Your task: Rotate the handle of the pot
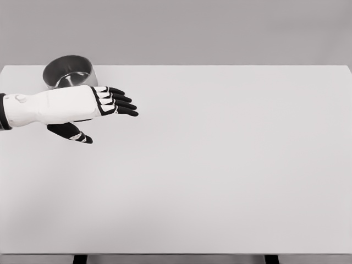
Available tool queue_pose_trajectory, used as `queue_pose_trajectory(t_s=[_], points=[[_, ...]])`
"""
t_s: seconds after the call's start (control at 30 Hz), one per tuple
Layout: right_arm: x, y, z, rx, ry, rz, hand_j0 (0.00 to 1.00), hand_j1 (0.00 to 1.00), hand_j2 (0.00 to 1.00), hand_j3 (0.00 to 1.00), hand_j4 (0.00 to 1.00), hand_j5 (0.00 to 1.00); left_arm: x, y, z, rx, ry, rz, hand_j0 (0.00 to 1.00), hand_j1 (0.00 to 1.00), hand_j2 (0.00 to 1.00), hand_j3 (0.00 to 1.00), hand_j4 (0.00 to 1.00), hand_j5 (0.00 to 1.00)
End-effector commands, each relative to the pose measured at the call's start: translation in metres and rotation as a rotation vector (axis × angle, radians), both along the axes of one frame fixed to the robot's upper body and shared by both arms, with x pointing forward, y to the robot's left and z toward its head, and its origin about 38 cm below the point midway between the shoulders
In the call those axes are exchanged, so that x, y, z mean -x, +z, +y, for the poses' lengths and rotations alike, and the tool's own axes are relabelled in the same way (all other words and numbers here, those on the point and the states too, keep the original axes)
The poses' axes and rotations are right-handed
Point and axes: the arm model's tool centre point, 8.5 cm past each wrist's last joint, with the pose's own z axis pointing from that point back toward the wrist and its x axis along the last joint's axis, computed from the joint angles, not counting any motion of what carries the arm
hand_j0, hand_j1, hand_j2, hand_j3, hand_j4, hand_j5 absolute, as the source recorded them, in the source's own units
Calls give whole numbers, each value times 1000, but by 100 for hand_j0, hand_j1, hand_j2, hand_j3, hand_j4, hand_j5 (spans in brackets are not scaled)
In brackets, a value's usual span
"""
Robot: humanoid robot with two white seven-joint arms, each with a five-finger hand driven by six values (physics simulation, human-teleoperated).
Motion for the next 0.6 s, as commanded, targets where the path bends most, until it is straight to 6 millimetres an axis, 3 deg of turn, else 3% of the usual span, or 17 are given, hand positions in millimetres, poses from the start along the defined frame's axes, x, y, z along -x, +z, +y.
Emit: queue_pose_trajectory(t_s=[0.0,0.3,0.57], points=[[0,0,0,0,-1,1,100,100,100,100,100,100,0,1,1,5,3,2,100,100,100,100,100,100],[0,0,0,0,-3,0,100,100,100,100,100,100,-3,20,8,28,27,-50,100,100,100,100,100,100],[0,0,0,0,-3,0,100,100,100,100,100,100,-3,18,11,28,37,-51,100,100,100,100,100,100]])
